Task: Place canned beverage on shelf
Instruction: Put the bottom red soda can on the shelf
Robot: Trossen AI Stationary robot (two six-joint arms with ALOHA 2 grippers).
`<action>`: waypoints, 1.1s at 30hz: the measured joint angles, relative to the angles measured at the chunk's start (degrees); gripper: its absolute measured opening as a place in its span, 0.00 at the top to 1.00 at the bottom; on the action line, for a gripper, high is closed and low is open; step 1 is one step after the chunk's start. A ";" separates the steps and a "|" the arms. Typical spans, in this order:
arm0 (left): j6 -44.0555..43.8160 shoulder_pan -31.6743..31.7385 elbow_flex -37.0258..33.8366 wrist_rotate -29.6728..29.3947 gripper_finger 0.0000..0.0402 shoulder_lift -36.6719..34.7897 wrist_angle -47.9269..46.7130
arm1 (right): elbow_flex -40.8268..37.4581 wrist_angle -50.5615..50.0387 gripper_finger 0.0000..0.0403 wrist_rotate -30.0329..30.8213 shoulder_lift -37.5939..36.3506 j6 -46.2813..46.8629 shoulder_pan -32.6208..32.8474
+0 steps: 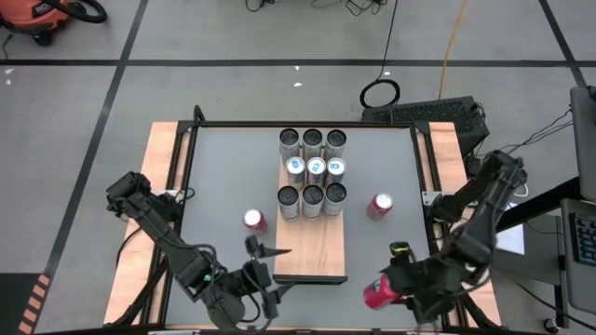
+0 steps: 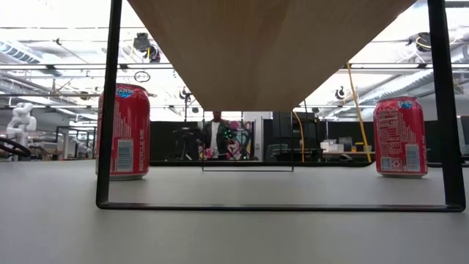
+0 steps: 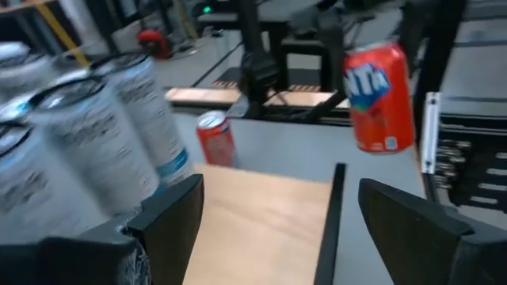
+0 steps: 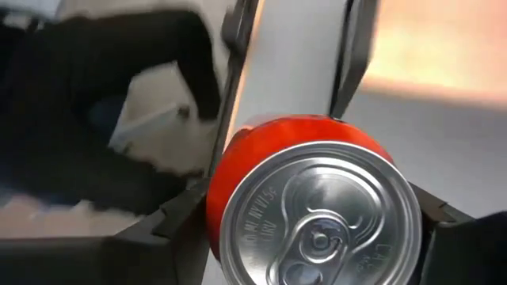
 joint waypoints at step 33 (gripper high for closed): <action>19.57 10.73 0.03 17.77 0.18 2.30 20.32 | 1.58 16.69 0.41 41.33 -4.65 -31.07 6.02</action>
